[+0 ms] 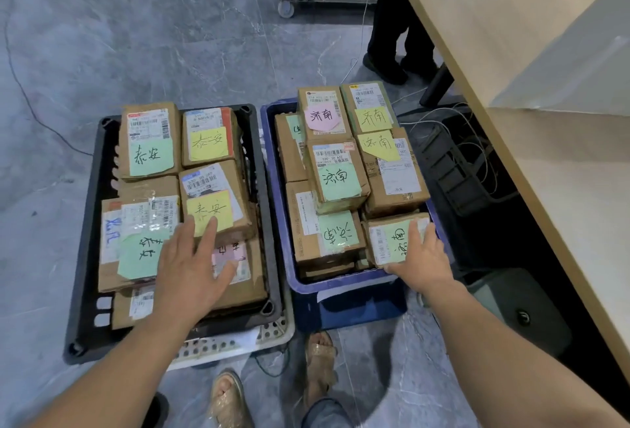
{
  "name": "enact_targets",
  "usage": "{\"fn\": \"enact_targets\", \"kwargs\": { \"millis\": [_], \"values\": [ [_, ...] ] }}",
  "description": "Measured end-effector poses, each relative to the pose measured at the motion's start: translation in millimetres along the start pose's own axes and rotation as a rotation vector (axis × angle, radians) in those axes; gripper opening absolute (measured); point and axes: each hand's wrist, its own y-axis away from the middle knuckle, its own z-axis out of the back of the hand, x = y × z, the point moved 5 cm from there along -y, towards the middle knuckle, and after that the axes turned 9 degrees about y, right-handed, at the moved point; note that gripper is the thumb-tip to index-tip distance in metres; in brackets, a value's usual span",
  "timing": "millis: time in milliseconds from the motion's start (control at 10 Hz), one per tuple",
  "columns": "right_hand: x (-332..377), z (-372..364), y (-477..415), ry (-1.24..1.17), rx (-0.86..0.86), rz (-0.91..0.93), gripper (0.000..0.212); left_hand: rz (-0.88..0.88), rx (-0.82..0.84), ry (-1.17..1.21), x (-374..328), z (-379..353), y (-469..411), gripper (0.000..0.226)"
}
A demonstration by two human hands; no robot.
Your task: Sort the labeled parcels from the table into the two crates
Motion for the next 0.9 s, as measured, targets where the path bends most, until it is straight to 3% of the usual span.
{"fn": "enact_targets", "kwargs": {
  "millis": [100,200,300,500,700,900],
  "values": [
    [24,9,16,0.012,-0.03,0.01,0.108,0.032,-0.011,0.02,19,17,10,0.08],
    [72,26,31,0.025,-0.15,0.124,0.101,0.097,-0.032,0.046,50,33,21,0.082],
    [135,29,47,-0.002,-0.161,0.27,0.097,0.16,-0.009,0.019,83,41,30,0.089],
    [248,9,67,-0.148,-0.017,0.511,0.081,0.249,0.142,0.063,124,28,41,0.104],
    [298,-5,65,-0.143,0.048,0.553,0.072,0.202,0.23,0.139,136,19,29,0.091],
    [302,-2,79,-0.064,0.038,0.515,0.077,0.202,0.279,0.15,140,27,27,0.089]
  ]
}}
